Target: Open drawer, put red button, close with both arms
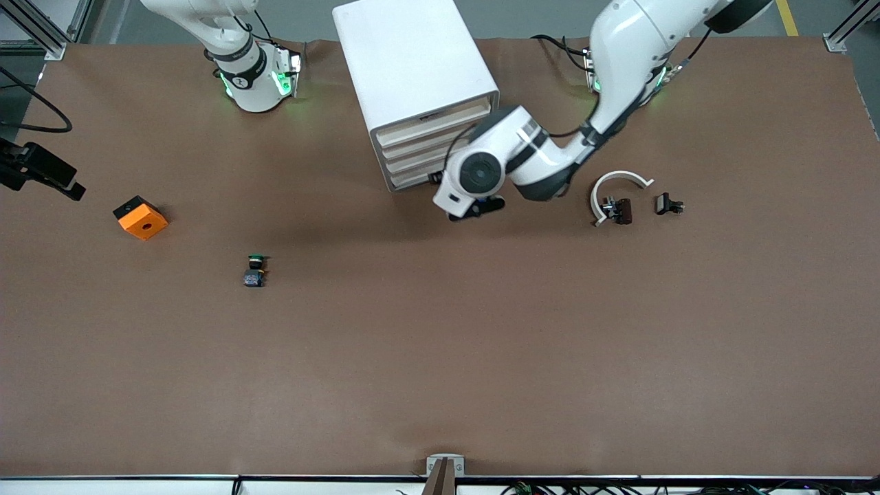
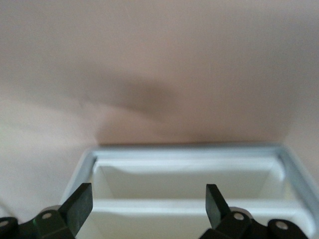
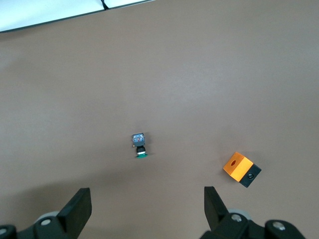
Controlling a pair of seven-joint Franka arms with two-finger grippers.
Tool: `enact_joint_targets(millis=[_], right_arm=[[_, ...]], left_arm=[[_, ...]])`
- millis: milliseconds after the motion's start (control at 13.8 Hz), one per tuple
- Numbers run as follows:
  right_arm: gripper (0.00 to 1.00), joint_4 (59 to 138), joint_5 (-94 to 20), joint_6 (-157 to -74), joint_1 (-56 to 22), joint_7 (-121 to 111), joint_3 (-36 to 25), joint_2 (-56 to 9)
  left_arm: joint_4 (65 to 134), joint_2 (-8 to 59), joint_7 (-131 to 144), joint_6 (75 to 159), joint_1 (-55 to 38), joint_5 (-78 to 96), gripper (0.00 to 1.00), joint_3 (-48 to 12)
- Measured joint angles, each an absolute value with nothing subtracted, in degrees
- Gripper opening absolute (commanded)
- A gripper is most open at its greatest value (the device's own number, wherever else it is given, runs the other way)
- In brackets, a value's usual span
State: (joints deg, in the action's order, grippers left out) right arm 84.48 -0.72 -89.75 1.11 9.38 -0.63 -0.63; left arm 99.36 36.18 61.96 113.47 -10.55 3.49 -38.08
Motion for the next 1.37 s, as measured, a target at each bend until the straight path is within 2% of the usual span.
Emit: enact_joint_targets(millis=[289,651,868,1085,1374], right_arm=[[1.0,84.48,-0.72,-89.74,1.11,9.38,-0.53,-0.62],[1.0,84.48,-0.73,-89.72,1.11,9.38,-0.52,-0.63],[1.0,84.48,-0.73,-89.46,1.11,9.38,-0.52,-0.63],[1.0,84.48,-0.71,-88.47,1.12,9.38,-0.63,-0.63],[1.0,84.48,-0.7,-88.36,1.15,9.38,-0.7,-0.63]], left_arm=[[95.25,34.97,61.23,111.46,-1.04,-1.71,1.0,-37.97],[91.75,25.26,57.83,101.41,8.36,-7.58,1.0,-37.97],[87.3,20.89,56.52,97.0,13.67,-11.2,1.0,-37.84],[82.21,20.49,50.71,94.04,16.82,-18.84,1.0,-37.73],[78.05,20.16,43.13,88.84,21.68,-20.07,1.0,-37.65]])
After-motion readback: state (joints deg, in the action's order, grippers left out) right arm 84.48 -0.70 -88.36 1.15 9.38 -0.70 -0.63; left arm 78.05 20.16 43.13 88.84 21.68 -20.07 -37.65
